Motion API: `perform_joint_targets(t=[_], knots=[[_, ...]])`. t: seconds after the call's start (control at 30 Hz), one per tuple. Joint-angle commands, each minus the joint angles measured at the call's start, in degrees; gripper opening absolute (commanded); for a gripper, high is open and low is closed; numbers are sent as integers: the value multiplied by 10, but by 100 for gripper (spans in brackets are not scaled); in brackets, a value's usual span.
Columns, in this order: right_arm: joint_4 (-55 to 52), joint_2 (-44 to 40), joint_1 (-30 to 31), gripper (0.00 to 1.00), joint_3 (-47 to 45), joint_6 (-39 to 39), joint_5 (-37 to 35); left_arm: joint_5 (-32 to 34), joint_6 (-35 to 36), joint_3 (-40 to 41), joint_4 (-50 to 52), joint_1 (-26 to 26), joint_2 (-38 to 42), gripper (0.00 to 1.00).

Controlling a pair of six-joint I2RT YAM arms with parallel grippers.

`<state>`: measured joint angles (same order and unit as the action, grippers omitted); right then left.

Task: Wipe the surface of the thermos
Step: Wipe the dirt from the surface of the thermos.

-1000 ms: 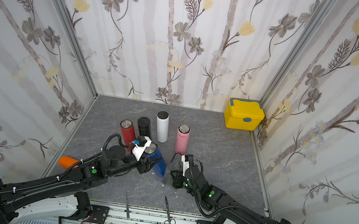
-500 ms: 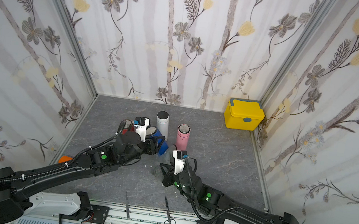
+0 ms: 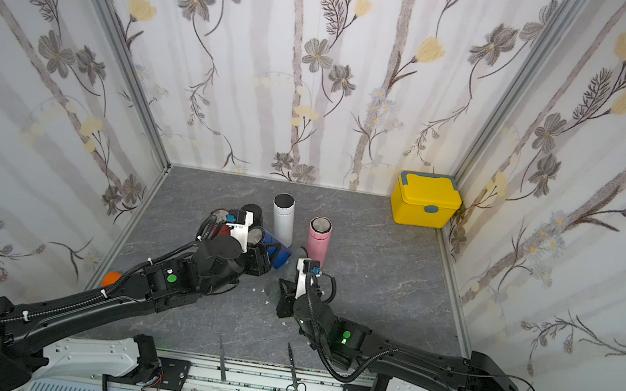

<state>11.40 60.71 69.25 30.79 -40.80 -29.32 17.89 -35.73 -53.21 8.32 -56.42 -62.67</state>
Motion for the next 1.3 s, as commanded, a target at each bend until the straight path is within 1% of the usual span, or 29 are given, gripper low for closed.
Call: perform_joint_targets(t=[0.0,0.1,0.13,0.17,0.2,0.23,0.3,0.33,0.37,0.4,0.43,0.53,0.57,0.63,0.73,0.77,0.8,0.9,0.97,1.03,1.1,1.2,1.27], knots=[[-72,-59,-1,0,-28,-65,-17,-24,58,0,-54,-1,4,0],[-130,-147,-4,0,-39,-66,-2,-48,114,8,-64,2,3,0],[-147,-179,-13,0,-37,-60,15,-72,144,11,-70,5,1,0],[-163,-201,-25,0,-34,-58,38,-78,162,13,-66,9,-1,0],[-183,-221,-52,0,-25,-59,70,-87,183,14,-63,13,-4,0],[-197,-236,-79,0,-19,-59,105,-114,208,20,-68,18,-4,0],[-207,-247,-130,0,-6,-52,173,-139,245,32,-77,22,0,0],[-200,-240,-165,0,-1,-43,226,-176,267,38,-83,23,3,0],[-192,-232,-190,0,3,-38,260,-203,281,47,-92,23,6,0],[-176,-215,-216,0,7,-37,307,-220,289,55,-102,23,9,0],[-141,-198,-252,0,8,-35,364,-258,303,62,-111,23,13,0],[-28,-146,-299,0,18,-43,507,-352,341,67,-120,22,18,0],[-13,-128,-307,0,32,-44,535,-374,353,67,-121,23,20,0],[2,-93,-313,0,75,-37,584,-393,366,66,-123,23,20,0],[20,-59,-314,0,120,-36,635,-412,379,50,-104,22,6,0],[25,-51,-314,0,120,-41,645,-417,378,49,-102,22,2,0],[33,-42,-312,0,139,-45,653,-416,377,49,-104,21,-1,0],[45,-20,-302,0,129,-56,674,-400,372,60,-125,21,5,0],[51,-21,-292,0,79,-62,669,-387,372,70,-140,21,15,0],[39,-28,-284,0,36,-61,646,-374,373,72,-146,22,22,0],[9,-43,-283,0,-1,-52,607,-354,373,70,-146,21,25,0],[-11,-79,-282,0,-60,-51,558,-333,375,70,-151,23,23,0],[-17,-109,-283,0,-91,-52,539,-325,376,68,-153,24,20,0]])
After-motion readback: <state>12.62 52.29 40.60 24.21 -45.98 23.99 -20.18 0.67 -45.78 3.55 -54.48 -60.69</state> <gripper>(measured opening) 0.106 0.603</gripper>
